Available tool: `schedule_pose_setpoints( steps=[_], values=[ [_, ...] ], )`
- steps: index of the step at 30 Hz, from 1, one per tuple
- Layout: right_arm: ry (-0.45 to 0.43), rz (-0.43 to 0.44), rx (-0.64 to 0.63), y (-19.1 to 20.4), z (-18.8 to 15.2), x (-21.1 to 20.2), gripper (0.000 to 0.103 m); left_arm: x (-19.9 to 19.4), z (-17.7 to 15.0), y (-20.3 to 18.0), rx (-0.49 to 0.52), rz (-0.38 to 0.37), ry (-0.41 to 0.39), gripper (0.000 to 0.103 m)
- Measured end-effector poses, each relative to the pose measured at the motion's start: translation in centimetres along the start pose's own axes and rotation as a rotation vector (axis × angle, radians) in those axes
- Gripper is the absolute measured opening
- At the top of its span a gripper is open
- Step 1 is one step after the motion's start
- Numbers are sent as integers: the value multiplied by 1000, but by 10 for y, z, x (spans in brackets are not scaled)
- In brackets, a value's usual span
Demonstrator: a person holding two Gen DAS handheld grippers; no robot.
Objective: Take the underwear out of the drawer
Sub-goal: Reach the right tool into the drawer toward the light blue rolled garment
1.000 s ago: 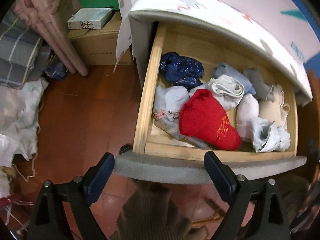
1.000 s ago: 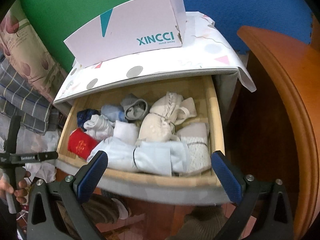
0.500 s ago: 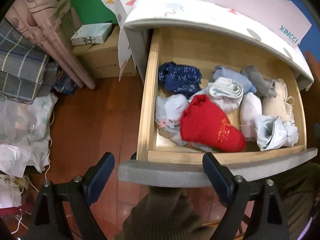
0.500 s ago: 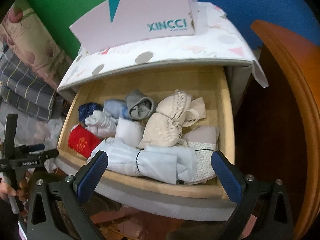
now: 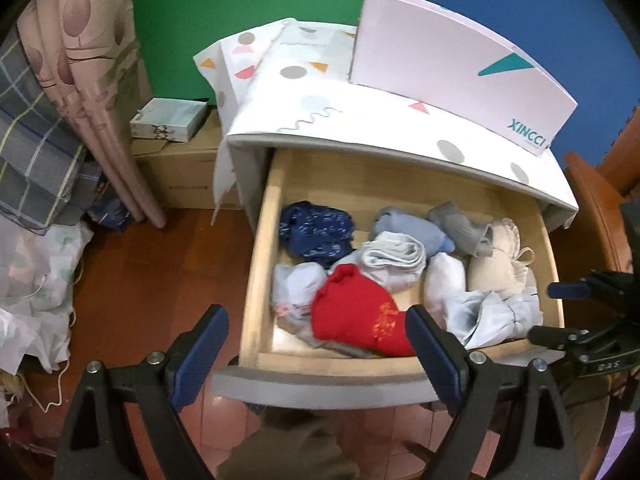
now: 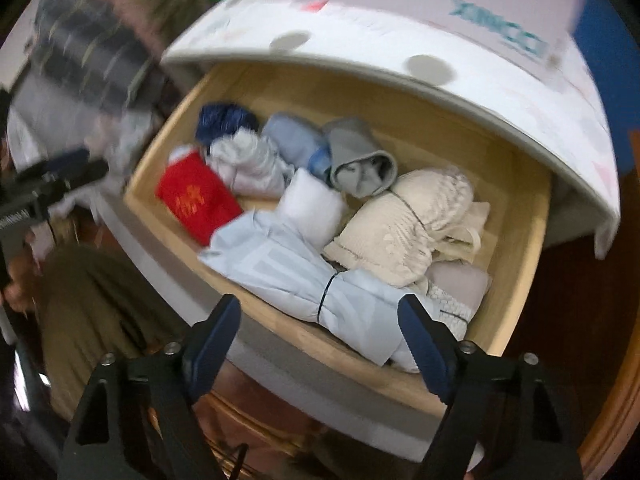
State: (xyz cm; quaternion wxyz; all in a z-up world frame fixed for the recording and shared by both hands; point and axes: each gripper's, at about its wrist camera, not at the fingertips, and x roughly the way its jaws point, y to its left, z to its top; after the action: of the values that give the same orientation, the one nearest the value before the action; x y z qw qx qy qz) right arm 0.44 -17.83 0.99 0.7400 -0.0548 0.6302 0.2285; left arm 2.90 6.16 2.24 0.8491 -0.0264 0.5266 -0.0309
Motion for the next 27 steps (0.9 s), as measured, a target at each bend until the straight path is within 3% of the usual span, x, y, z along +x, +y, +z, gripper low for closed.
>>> schedule_pose_setpoints(
  steps=[3, 10, 14, 18, 27],
  values=[
    [85, 16, -40, 2, 8, 12, 65, 5, -1, -5, 6, -12, -11, 92],
    [223, -13, -131, 12, 27, 38, 65, 17, -2, -5, -23, -43, -26, 92],
    [292, -44, -168, 18, 33, 57, 66, 23, -5, -1, -45, -56, 3, 92],
    [309, -63, -191, 24, 39, 72, 66, 31, -8, 8, -91, -74, 38, 92],
    [350, -1, -126, 30, 50, 114, 66, 42, -12, 23, -196, -112, 90, 92]
  ],
)
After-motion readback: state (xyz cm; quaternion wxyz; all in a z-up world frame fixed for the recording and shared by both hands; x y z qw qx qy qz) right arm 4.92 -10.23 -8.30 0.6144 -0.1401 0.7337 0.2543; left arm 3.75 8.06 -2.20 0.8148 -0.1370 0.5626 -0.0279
